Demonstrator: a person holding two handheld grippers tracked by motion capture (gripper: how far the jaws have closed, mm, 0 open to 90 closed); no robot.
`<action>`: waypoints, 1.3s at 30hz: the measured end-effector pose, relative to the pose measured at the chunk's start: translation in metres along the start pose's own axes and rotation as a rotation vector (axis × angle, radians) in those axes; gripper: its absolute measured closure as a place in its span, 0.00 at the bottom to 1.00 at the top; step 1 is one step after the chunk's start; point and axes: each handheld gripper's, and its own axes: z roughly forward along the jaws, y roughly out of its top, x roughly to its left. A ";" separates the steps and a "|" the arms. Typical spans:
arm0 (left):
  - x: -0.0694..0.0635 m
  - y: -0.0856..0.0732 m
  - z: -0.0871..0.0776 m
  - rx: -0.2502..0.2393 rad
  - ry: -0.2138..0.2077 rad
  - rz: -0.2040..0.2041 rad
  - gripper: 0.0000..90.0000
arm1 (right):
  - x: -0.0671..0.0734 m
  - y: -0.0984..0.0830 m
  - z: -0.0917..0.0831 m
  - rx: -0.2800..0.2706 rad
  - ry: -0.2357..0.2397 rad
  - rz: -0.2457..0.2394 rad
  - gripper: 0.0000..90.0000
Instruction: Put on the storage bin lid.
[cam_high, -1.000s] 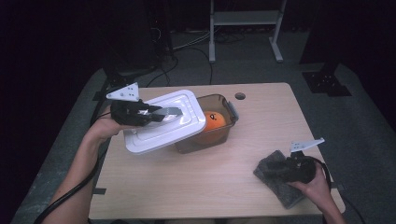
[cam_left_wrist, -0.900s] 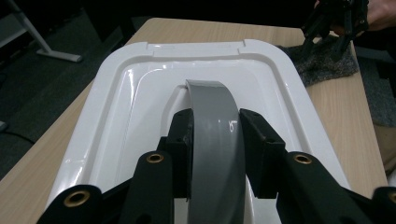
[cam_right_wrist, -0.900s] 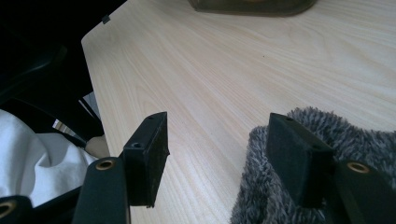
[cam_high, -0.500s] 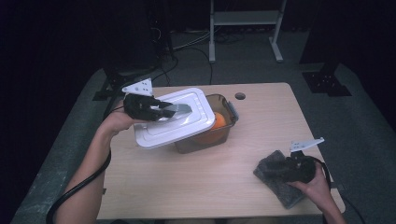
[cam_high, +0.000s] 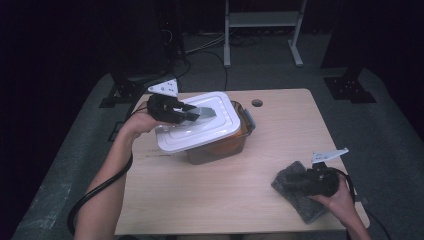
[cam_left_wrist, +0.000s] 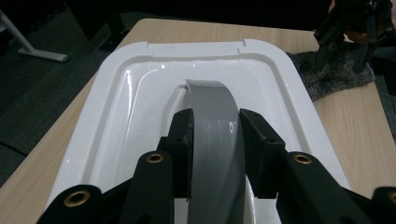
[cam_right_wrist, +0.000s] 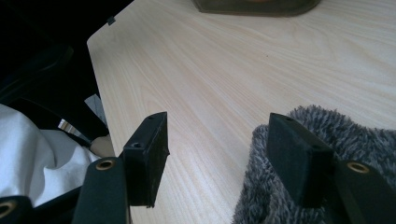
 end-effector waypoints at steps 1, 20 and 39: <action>0.001 0.000 0.001 0.004 0.000 0.001 0.74 | 0.000 0.000 0.000 0.000 0.000 -0.001 0.42; 0.015 0.007 0.027 0.002 -0.015 -0.012 0.74 | 0.001 -0.001 -0.003 -0.008 -0.001 -0.005 0.42; 0.020 0.013 0.054 0.029 -0.031 0.006 0.74 | 0.001 -0.002 -0.005 -0.015 -0.002 -0.005 0.42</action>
